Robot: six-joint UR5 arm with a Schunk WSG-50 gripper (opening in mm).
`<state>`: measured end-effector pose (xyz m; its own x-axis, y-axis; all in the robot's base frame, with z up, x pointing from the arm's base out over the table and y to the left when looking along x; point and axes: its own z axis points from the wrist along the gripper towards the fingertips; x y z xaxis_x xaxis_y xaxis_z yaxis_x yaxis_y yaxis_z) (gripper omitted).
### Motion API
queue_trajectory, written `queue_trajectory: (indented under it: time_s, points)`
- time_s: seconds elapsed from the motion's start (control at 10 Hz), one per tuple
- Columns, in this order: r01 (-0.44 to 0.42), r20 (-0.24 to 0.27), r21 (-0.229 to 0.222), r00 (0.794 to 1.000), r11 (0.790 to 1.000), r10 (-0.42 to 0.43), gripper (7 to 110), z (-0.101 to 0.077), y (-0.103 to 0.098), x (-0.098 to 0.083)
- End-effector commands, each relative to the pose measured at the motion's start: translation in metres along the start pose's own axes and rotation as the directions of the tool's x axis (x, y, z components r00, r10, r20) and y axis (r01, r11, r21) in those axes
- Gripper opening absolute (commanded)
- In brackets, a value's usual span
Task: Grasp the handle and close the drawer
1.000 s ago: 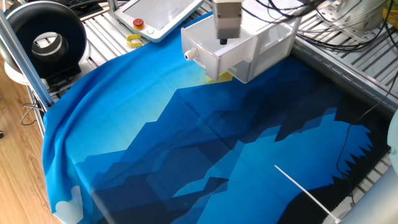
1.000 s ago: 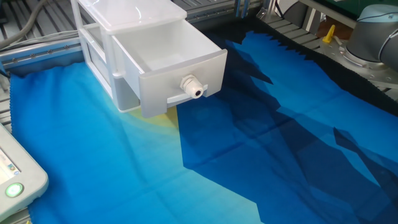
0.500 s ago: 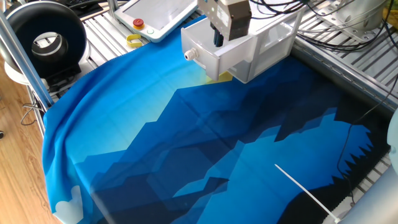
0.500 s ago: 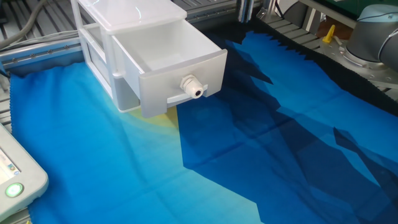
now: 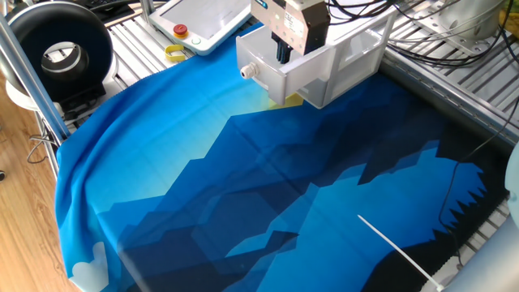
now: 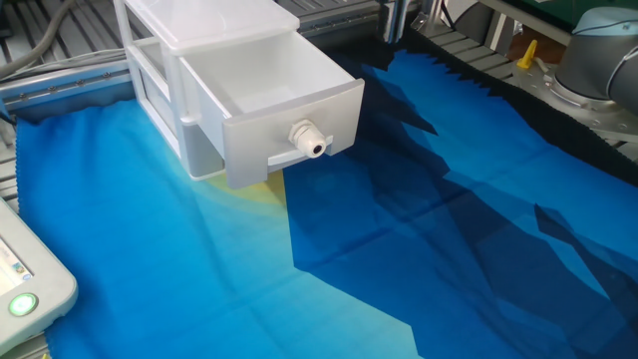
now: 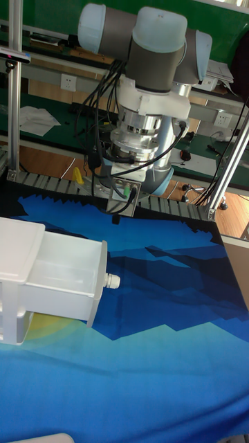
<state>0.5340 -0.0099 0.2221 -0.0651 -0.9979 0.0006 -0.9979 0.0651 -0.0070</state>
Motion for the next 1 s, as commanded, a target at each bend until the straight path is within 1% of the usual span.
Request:
queue_trajectory:
  time_s: [0.0,0.1,0.2,0.5,0.6,0.8,0.9]
  points:
    - [-0.081,0.016,-0.007,0.997,0.997,0.081,7,0.001,0.002,-0.007]
    - [-0.102,0.009,-0.034,0.995,0.994,0.103,7,0.001,0.008,-0.005]
    - [-0.099,0.009,-0.045,0.995,0.994,0.1,7,0.0,0.011,-0.006]
    - [-0.098,-0.008,-0.033,0.995,0.995,0.098,7,0.001,0.008,-0.002]
    - [-0.096,0.007,-0.034,0.995,0.995,0.097,7,0.001,0.008,-0.007]
    - [-0.057,0.033,0.002,0.998,0.998,0.057,7,0.001,-0.001,-0.012]
    - [-0.03,0.045,0.009,0.999,1.0,0.029,7,0.001,-0.003,-0.015]
